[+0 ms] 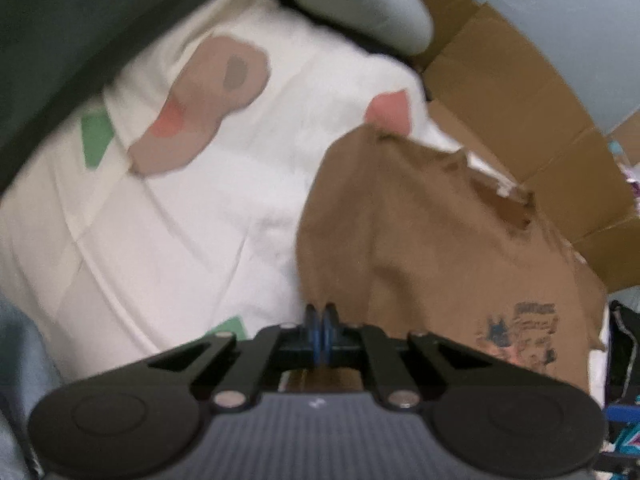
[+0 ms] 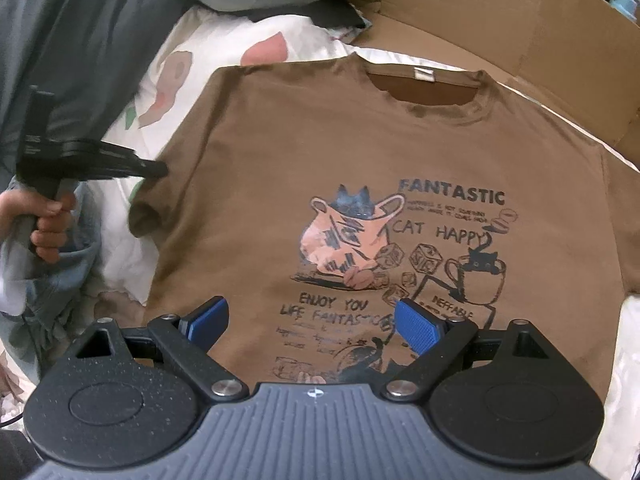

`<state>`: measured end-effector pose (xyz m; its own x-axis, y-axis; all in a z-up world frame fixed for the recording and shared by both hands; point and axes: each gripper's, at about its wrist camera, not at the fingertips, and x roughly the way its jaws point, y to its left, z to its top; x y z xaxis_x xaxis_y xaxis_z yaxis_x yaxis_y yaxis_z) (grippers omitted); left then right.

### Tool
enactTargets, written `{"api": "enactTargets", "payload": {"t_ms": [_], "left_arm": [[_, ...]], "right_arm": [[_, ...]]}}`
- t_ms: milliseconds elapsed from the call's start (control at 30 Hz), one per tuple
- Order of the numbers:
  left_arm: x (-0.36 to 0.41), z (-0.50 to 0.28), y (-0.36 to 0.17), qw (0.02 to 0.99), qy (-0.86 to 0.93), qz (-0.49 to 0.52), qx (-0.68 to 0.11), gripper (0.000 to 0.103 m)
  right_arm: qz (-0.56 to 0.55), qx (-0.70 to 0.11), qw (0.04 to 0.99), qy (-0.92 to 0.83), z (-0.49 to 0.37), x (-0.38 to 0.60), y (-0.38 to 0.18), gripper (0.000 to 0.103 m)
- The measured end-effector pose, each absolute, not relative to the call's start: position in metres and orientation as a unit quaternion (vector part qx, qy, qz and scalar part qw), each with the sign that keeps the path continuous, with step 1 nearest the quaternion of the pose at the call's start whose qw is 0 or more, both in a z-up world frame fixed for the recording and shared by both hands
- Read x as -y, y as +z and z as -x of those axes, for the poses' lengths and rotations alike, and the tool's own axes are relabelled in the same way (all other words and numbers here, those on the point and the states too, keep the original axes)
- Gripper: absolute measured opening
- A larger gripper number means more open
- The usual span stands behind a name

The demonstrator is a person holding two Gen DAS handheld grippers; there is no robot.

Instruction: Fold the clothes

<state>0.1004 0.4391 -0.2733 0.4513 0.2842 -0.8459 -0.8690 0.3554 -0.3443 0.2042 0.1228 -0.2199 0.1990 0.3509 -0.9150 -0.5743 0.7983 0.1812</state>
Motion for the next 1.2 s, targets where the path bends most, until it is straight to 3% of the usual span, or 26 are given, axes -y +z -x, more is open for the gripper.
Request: {"api": "enactTargets", "payload": {"t_ms": [300, 633, 700, 767, 800, 833, 1200], "left_arm": [[-0.422, -0.139, -0.241, 0.781, 0.346, 0.385, -0.348, 0.002], [-0.41, -0.181, -0.271, 0.778, 0.307, 0.4, -0.376, 0.005], [-0.41, -0.189, -0.28, 0.775, 0.303, 0.403, -0.381, 0.016], [-0.41, -0.193, -0.29, 0.769, 0.292, 0.418, -0.386, 0.037], [-0.41, -0.194, -0.294, 0.765, 0.285, 0.427, -0.388, 0.054], [-0.409, -0.194, -0.295, 0.762, 0.281, 0.437, -0.387, 0.06], [-0.424, -0.151, -0.253, 0.784, 0.327, 0.406, -0.337, 0.059]], "right_arm": [[0.096, -0.56, 0.768, 0.295, -0.207, -0.123, -0.22, 0.094], [0.098, -0.559, 0.766, 0.302, -0.204, -0.128, -0.219, 0.094], [0.1, -0.558, 0.766, 0.303, -0.203, -0.129, -0.219, 0.094], [0.099, -0.558, 0.766, 0.303, -0.203, -0.129, -0.219, 0.094], [0.099, -0.558, 0.766, 0.303, -0.203, -0.129, -0.219, 0.094], [0.1, -0.559, 0.766, 0.303, -0.203, -0.129, -0.219, 0.094], [0.104, -0.561, 0.763, 0.302, -0.204, -0.129, -0.221, 0.094]]}}
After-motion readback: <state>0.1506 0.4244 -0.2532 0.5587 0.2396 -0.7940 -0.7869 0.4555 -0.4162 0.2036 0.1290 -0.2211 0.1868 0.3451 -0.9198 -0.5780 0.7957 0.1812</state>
